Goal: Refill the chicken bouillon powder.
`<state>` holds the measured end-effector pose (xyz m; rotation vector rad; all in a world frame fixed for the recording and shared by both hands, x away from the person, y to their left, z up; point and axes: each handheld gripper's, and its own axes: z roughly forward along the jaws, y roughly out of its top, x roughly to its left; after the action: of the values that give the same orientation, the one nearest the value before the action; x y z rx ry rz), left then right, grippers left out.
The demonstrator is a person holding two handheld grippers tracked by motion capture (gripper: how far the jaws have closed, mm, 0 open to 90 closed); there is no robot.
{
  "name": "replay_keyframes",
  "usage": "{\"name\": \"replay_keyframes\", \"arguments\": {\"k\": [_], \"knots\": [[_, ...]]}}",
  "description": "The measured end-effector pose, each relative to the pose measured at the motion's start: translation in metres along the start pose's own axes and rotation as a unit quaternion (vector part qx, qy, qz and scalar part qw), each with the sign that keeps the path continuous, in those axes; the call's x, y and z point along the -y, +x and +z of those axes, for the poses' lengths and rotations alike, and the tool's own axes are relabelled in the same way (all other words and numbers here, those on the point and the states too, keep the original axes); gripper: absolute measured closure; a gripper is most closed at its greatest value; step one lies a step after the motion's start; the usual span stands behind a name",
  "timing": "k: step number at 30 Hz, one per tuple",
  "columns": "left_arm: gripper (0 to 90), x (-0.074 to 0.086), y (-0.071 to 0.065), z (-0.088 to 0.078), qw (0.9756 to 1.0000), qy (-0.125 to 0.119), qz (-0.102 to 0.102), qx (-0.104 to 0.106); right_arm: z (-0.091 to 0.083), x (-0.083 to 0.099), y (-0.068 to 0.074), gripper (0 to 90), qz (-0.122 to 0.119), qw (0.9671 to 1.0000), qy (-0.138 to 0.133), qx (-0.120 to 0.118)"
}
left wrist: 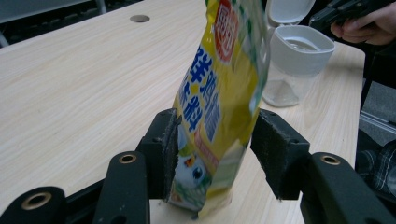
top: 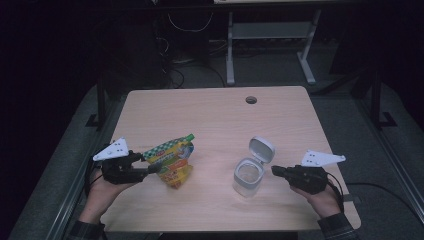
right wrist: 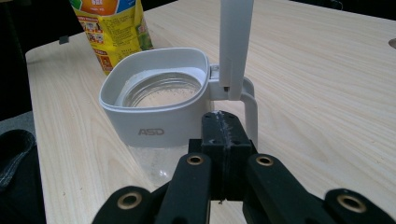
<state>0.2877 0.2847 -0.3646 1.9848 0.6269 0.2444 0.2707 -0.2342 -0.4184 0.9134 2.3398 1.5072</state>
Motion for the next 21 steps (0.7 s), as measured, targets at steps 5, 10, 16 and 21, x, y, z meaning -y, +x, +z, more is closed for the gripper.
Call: {"name": "replay_keyframes", "arguments": {"k": [5,10,16,21], "knots": [[53.9,-0.006,-0.002,0.006,1.0000,-0.002,0.006,0.008,0.000,0.000,0.000,89.7,-0.001,1.0000,0.000,-0.001],[58.2,-0.007,-0.002,0.012,0.9999,0.007,0.009,0.010,0.000,0.000,0.000,89.7,0.000,1.0000,-0.001,0.000],[63.4,-0.006,-0.002,0.016,0.9998,0.016,0.010,0.011,0.000,0.000,0.000,89.7,0.001,1.0000,0.000,-0.001],[66.9,-0.007,-0.001,0.014,0.9998,0.013,0.008,0.012,0.000,0.000,0.000,89.7,0.001,1.0000,0.000,0.000]]}}
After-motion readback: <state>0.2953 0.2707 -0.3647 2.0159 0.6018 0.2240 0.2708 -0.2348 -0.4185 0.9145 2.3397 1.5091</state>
